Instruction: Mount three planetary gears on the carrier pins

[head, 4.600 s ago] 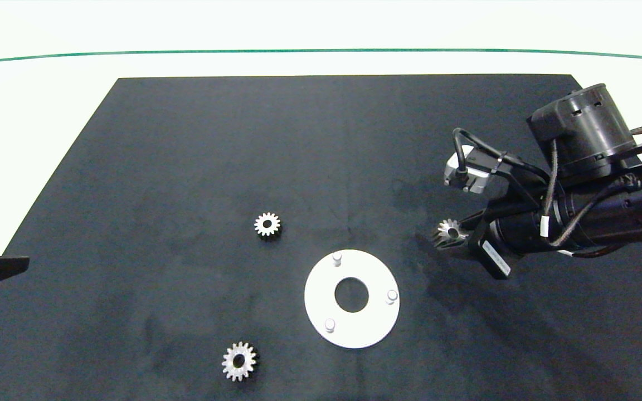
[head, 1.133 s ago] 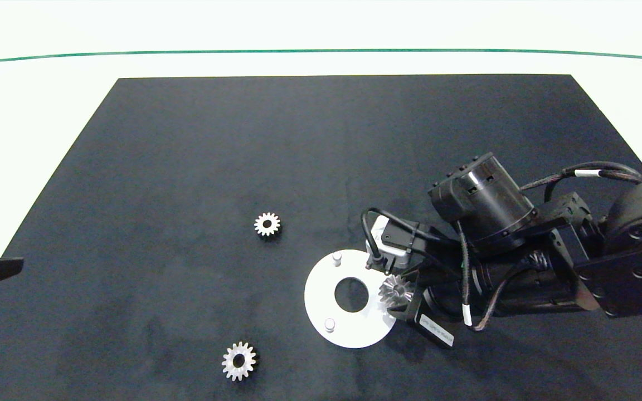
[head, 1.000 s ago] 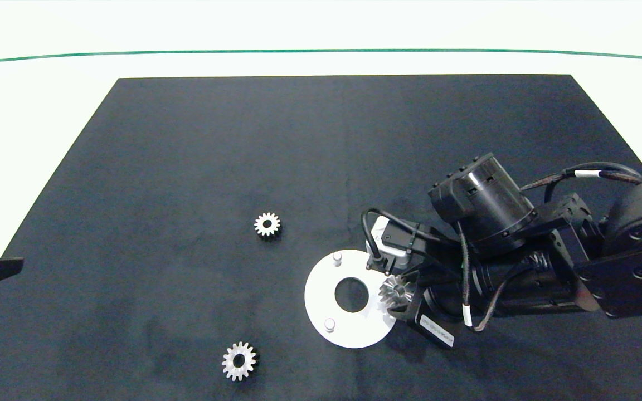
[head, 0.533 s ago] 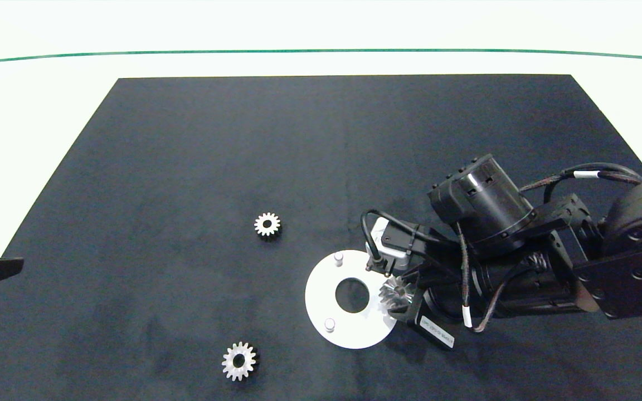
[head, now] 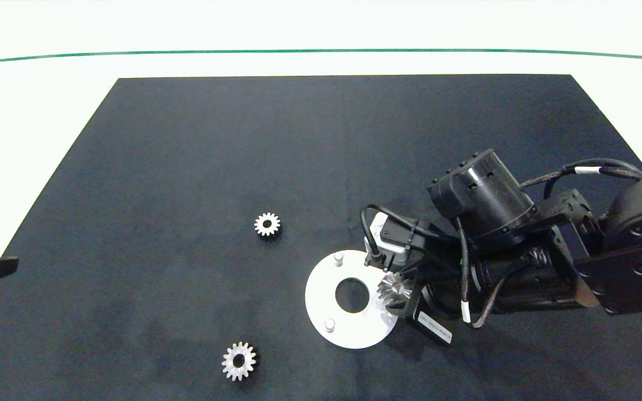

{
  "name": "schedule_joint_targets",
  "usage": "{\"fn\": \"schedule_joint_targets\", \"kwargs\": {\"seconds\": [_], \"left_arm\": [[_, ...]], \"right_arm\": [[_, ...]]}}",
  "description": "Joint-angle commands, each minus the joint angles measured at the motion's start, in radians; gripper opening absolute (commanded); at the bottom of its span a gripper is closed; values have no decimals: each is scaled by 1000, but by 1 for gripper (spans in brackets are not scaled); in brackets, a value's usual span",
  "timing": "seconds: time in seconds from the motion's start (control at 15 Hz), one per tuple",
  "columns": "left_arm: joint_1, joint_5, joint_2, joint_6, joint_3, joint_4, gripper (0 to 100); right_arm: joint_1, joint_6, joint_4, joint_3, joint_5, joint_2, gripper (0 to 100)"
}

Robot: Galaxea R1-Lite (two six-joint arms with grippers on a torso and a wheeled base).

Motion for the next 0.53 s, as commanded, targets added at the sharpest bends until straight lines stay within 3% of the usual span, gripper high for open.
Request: {"fn": "schedule_joint_targets", "kwargs": {"seconds": [0.07,0.53], "left_arm": [[1,0,-5,10,0,4,100],[1,0,-19,29,6,4,100]], "right_arm": [[3,-3,5,7,-2,1,16],[3,-4,9,18,-7,0,16]]}}
